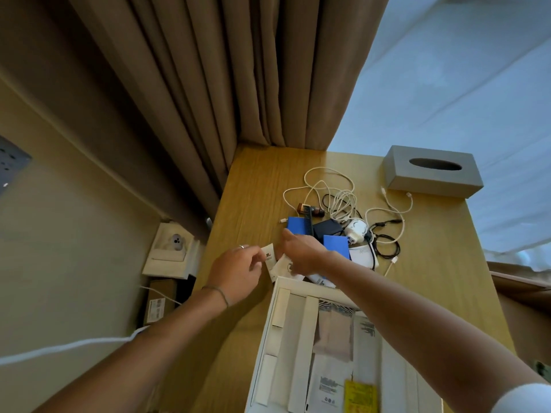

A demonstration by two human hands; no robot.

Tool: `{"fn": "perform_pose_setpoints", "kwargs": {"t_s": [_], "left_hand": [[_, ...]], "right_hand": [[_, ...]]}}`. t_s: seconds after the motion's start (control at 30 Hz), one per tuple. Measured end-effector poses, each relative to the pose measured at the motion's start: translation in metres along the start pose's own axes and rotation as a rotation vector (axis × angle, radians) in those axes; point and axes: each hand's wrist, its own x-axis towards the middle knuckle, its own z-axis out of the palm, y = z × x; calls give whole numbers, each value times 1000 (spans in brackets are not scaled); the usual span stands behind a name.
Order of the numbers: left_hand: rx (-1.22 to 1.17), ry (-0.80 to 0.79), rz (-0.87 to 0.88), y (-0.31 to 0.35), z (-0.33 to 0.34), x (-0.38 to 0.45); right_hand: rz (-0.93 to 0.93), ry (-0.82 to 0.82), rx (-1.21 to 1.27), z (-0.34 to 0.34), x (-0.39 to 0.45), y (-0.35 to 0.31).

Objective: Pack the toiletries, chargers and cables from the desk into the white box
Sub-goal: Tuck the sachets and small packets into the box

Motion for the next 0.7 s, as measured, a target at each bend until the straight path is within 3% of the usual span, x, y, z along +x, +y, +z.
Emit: {"fn": "perform_pose_setpoints", "kwargs": {"t_s": [0.13,0.3,0.5,0.7], "left_hand": [[53,-30,14,-9,12,11],[164,-85,116,-22,26,27],[460,-214,346,-30,49,52],[621,-274,583,-35,66,60]], "right_hand": [[55,138,48,-6,-1,6],[249,288,187,-18,-16,19],[490,559,738,-45,-60,18],[488,675,1282,-53,-113,-2]]}}
